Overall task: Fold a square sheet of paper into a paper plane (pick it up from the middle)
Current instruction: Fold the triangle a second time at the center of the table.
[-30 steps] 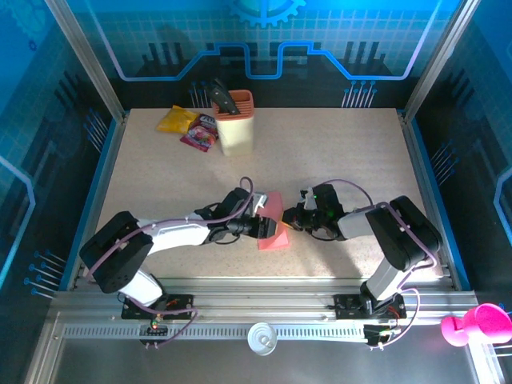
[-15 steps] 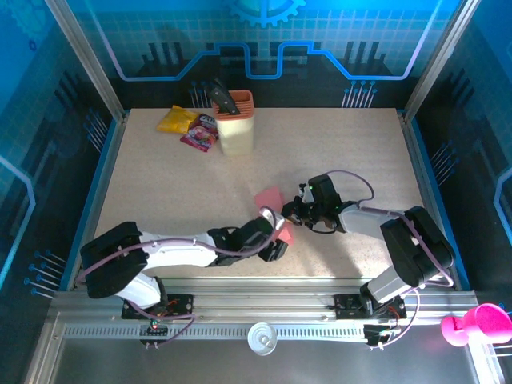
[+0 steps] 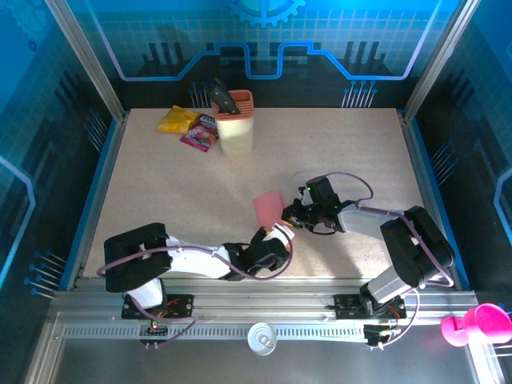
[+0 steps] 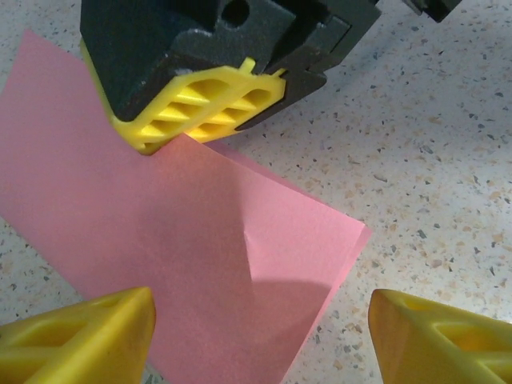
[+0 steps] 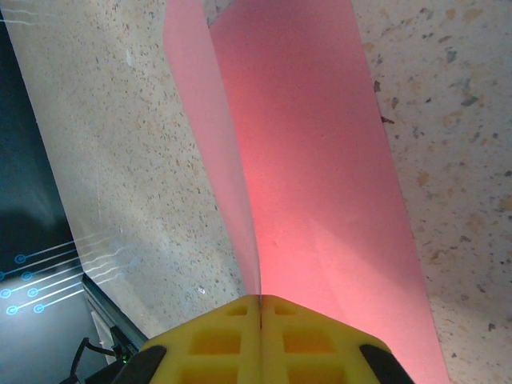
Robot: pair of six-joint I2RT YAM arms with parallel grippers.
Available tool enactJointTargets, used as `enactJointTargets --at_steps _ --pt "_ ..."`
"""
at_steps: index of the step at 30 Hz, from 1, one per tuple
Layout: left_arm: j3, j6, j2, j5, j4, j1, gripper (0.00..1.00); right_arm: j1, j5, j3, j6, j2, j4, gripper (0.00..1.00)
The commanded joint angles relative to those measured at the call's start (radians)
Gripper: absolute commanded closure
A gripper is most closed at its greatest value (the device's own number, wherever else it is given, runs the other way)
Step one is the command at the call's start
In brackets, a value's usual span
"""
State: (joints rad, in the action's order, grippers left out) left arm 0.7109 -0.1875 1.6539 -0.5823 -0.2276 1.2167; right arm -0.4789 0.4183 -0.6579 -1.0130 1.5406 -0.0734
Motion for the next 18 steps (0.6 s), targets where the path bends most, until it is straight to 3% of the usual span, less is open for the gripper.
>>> enactJointTargets --at_steps 1,11,18 --pt "0.027 0.035 0.029 -0.026 -0.055 0.012 0.27 -0.011 -0.011 -0.027 0.006 0.010 0.027 1.00" --pt "0.093 0.067 0.117 -0.112 -0.056 0.015 0.26 -0.012 -0.007 -0.016 -0.004 0.021 0.011 1.00" --pt "0.074 0.093 0.092 -0.133 -0.081 0.013 0.36 -0.012 -0.008 0.000 -0.006 0.030 -0.002 1.00"
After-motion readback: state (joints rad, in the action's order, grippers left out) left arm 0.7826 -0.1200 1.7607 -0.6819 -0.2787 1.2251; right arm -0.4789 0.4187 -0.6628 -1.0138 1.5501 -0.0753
